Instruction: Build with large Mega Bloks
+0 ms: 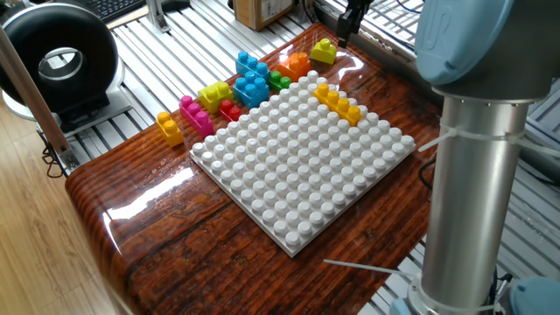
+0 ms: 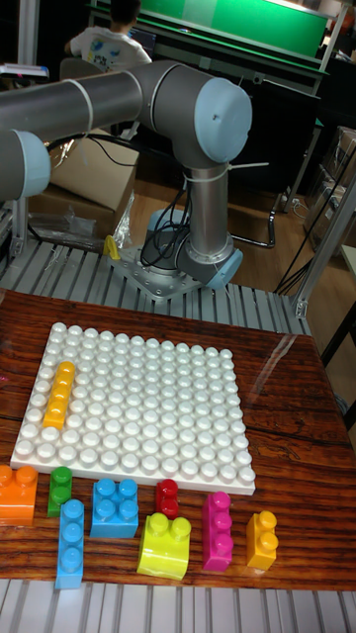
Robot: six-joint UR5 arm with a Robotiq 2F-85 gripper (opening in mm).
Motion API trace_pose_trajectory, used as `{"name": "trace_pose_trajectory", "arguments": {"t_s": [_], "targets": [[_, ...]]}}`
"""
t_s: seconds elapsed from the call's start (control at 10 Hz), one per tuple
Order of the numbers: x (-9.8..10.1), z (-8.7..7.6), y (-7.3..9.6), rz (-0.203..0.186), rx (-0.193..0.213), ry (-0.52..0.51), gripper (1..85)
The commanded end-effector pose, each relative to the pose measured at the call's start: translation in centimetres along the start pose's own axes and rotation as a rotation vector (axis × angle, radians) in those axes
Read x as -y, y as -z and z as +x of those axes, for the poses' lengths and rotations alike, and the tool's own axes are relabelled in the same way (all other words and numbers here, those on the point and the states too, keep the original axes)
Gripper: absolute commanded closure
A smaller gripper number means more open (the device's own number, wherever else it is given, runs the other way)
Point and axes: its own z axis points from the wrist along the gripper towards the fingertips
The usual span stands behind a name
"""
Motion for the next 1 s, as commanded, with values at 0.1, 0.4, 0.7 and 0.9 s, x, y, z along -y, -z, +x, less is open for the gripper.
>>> {"name": "trace_pose_trajectory", "arguments": {"t_s": [0.1, 0.4, 0.7, 0.9], "targets": [[1.0, 0.3, 0.1, 0.032, -0.012, -0.077, 38.0], [1.4, 0.4, 0.1, 0.048, -0.013, -0.128, 67.3], [1.1, -0.1, 0.1, 0.035, 0.006, -0.071, 63.3], [-0.3, -1.3, 0.2, -0.020, 0.048, -0.043, 50.7]]}}
